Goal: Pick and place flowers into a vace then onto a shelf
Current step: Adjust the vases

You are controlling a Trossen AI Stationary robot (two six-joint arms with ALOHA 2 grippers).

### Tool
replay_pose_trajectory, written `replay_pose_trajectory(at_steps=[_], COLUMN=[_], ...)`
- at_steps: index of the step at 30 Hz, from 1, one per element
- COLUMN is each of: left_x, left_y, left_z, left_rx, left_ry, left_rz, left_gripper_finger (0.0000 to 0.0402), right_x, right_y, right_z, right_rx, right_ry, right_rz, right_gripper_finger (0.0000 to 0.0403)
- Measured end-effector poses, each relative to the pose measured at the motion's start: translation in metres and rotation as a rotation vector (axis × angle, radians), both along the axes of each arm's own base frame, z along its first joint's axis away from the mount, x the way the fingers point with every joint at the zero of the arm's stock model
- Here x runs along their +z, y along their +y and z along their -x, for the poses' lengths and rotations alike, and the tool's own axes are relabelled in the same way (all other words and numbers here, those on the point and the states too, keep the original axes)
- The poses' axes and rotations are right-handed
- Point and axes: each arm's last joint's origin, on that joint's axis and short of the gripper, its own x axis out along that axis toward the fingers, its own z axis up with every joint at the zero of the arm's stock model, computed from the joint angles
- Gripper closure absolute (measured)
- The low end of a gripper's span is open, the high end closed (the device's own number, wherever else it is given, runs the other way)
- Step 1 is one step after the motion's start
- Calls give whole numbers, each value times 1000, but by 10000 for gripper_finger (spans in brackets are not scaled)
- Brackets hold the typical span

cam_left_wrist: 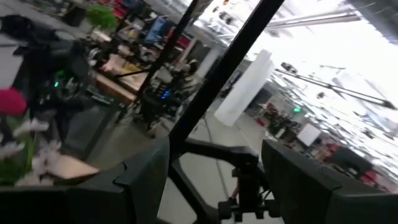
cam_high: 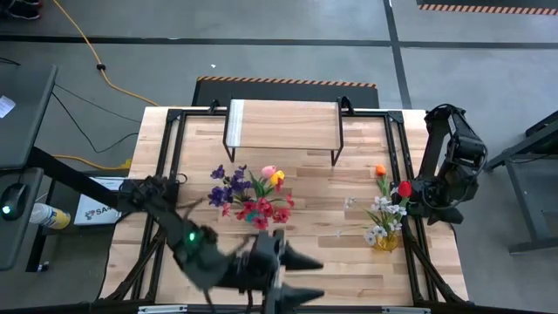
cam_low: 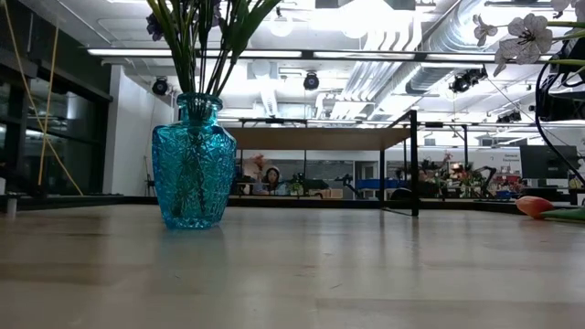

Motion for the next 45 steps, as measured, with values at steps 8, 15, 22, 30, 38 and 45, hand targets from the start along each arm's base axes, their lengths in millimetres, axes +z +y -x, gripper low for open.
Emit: replay_pose_trajectory(at_steps=[8,15,22,30,38,45], left_x=[-46,-98,-150,-187,-220,-249], left_y=[-52,-79,-99,-97,-85,-81], left_z=[-5,-29,-48,-69,-93,-112], left_rx=[3,-38,-48,19,11,21], left_ry=[94,185,277,331,409,410], left_rz=[167,330,401,356,328,366], left_gripper_finger=[115,115,114,114,114,115], right_x=[7,18,27,31,23,22], right_y=[6,12,15,15,16,19], right_z=[-7,-15,-19,-22,-13,-5], right_rx=[-117,-272,-339,-365,-207,-55], right_ry=[-150,-297,-434,-536,-263,29], right_rz=[-61,-170,-222,-208,-243,-314], right_gripper_finger=[269,269,269,269,269,269])
